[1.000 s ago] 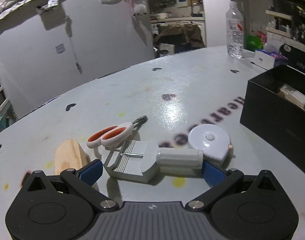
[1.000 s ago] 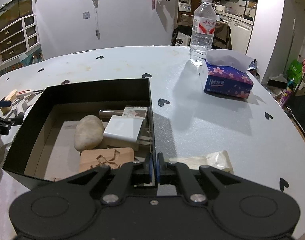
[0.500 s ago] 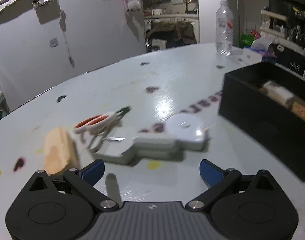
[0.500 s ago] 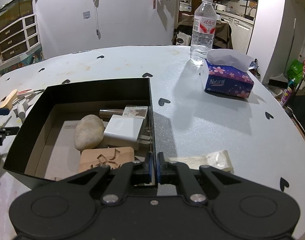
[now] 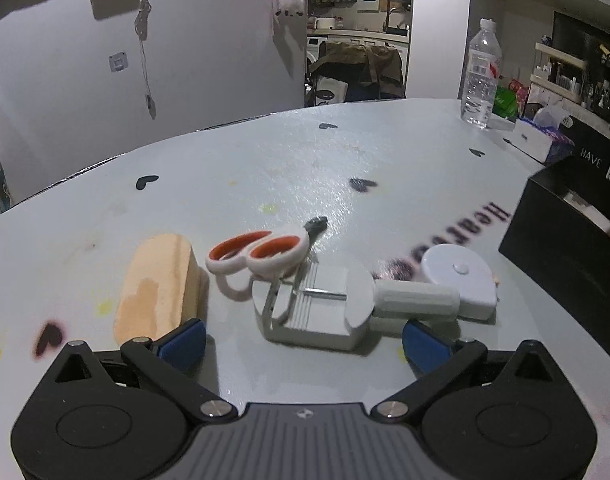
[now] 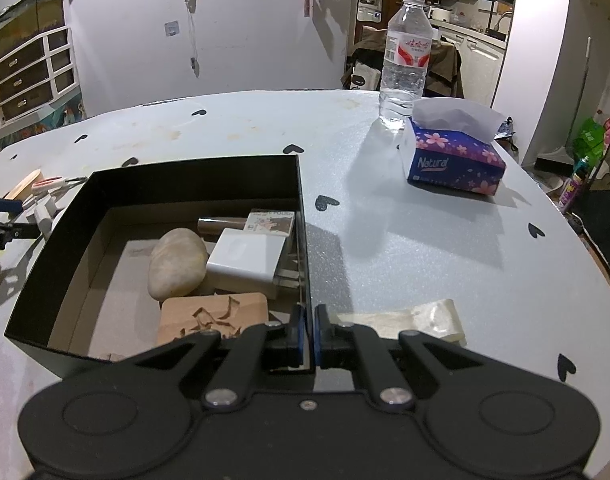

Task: Organize rigid objects
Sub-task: 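Grasp the white watch-strap tool with the left gripper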

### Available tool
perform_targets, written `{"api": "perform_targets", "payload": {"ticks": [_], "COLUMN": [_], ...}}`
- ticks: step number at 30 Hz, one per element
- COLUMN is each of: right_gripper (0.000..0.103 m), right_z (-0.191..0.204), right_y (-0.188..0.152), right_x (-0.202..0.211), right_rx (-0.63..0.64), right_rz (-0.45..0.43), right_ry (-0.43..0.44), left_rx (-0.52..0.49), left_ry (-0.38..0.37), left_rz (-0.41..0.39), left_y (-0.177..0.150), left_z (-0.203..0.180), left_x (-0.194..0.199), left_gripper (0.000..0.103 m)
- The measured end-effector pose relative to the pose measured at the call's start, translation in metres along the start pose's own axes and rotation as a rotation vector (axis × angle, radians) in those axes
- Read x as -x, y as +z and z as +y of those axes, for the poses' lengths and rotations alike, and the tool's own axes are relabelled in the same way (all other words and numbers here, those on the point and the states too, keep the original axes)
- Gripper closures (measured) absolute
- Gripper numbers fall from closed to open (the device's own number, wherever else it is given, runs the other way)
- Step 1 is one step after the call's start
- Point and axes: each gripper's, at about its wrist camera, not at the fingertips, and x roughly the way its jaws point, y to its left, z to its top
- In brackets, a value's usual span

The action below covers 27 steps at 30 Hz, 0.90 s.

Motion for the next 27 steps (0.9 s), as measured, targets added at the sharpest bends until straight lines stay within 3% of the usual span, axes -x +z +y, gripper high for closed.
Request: {"api": "perform_targets", "payload": {"ticks": [5,10,18,27], "right_gripper": [0.096,0.095,0.095,0.095], "right_z": [0.001,0.002,0.002,0.002], "right_y": [0.000,0.000,0.000,0.000], "right_x": [-0.001,-0.001,-0.001,-0.001], "right_rx": [0.002,0.007,0.006,0.002], "right_rz": [0.003,0.004,0.004,0.002], "right_ry": [-0.008,-0.011,-0.009,-0.004], "left_rx": [0.006,0.006,-0.041,-0.016], "left_ry": [-0.096,-0.116,-0.022,0.054], "left_rz": [-0.029,-0.052,-0.033,-0.036], "left_y": [0.003,0.002,0.007,0.005], "left_z": [-0.008,-0.024,-0.038,-0.053], "left_x": [-0.001,0.001,-0.001,0.005], "left_gripper": [0.002,0.020,0.043,0.043]}}
